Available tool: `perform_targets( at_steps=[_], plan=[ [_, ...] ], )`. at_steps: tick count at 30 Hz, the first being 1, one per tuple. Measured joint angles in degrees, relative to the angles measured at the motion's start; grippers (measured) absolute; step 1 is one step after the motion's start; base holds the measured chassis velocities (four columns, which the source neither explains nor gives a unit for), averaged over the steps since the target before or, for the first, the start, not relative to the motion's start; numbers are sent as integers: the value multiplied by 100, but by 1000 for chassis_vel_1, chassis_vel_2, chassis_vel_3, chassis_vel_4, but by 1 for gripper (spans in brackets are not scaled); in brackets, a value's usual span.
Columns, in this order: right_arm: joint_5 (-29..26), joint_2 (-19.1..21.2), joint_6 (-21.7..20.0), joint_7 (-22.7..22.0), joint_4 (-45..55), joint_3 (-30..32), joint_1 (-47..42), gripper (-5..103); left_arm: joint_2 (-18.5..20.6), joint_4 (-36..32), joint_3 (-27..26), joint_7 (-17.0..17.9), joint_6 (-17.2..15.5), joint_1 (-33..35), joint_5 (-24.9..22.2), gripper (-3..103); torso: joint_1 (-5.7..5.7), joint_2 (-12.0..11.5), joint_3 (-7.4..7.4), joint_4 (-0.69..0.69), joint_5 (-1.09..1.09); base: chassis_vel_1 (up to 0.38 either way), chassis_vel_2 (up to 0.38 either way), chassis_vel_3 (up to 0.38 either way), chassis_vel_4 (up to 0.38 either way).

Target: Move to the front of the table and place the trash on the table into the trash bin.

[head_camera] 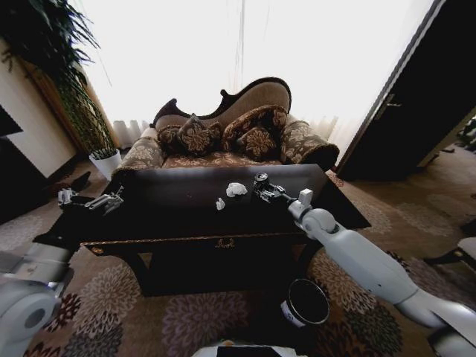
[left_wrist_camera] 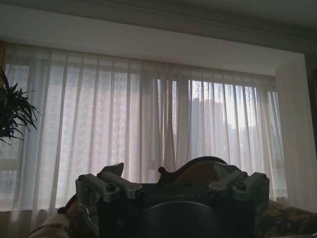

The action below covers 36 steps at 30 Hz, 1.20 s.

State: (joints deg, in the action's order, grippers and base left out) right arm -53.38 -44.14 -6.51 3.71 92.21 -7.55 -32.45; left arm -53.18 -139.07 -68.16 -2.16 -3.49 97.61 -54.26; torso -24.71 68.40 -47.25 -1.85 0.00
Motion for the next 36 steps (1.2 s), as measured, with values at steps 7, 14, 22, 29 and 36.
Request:
perform_targets(
  at_steps=[7, 14, 22, 29, 36],
  plan=[
    [4, 34, 3, 0, 119, 112, -106, 20, -9, 0, 2, -1, 1, -4, 5, 100, 0, 0, 0, 0, 0, 0, 0, 0, 0],
    [0, 190, 5, 7, 377, 464, -415, 1, -17, 14, 79, -6, 9, -63, 28, 100, 0, 0, 0, 0, 0, 0, 0, 0, 0],
    [28, 487, 18, 69, 878, 1259, -1344, 0, -4, 95, 336, -23, 64, -270, 85, 100, 0, 0, 0, 0, 0, 0, 0, 0, 0],
    [104, 671, 164, 110, 1142, 1757, -2054, 0, 100, 232, 542, -31, 107, -540, 69, 100, 1, 0, 1, 0, 0, 0, 0, 0, 0],
    [93, 770, 305, 199, 1554, 2909, -2921, 0, 197, 461, 909, -26, 104, -935, 46, 100, 0, 0, 0, 0, 0, 0, 0, 0, 0]
  ],
)
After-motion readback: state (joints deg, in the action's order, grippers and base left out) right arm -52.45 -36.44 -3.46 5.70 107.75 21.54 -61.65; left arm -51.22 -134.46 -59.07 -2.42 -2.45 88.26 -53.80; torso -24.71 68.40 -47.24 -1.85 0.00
